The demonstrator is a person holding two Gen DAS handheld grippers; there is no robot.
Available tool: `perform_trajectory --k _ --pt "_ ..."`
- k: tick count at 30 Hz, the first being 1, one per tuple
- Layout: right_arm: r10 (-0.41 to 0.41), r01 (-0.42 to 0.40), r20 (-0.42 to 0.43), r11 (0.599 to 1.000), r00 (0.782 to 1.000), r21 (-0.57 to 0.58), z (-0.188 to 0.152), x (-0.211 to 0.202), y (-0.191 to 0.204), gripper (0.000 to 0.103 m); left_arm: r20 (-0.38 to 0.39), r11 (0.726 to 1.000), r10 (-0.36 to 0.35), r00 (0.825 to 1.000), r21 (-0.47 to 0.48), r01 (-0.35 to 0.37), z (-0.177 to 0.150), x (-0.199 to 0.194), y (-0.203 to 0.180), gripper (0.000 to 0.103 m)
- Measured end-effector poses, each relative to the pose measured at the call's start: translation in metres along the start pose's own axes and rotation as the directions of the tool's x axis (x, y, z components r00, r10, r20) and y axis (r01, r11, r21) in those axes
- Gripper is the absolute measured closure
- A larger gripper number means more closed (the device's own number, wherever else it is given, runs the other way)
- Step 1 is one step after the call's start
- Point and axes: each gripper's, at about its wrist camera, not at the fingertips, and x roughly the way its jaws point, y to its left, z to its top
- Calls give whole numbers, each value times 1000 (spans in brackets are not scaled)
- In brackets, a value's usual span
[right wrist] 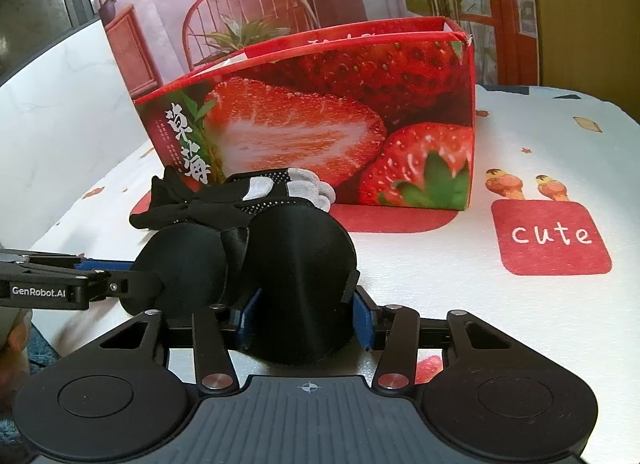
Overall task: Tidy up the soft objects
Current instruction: 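Lift the eye mask with both grippers and carry it over the box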
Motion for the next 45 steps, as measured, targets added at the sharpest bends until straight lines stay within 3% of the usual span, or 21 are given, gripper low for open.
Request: perform_trajectory --k 3,8,12,19,26,29,34,45 --pt "20 -20 8 999 1000 36 3 -3 -6 62 35 1000 12 999 -1 -12 2 -6 1 82" --pt "52 -56 54 995 997 86 9 -14 -15 62 109 1000 13 994 3 -13 7 -20 -2 85" --pt "90 -98 108 993 990 69 15 -26 -14 75 183 1000 -6 983 3 6 14 -35 -7 86" --pt "145 -146 218 989 965 -13 43 -51 -2 78 316 1000 -12 949 -2 13 38 -67 -12 87" --pt "178 -172 300 984 937 -46 96 -66 5 78 420 999 3 907 41 -22 88 -80 -24 87" --pt "171 -160 315 985 934 -60 123 -63 9 78 440 997 11 898 69 -46 110 -78 -31 87" --pt "132 -119 293 991 947 -60 165 -40 6 79 418 994 21 908 87 -63 144 -57 -37 87" --pt "22 -35 198 997 980 62 203 29 -22 79 321 983 95 942 119 -140 191 11 -36 87"
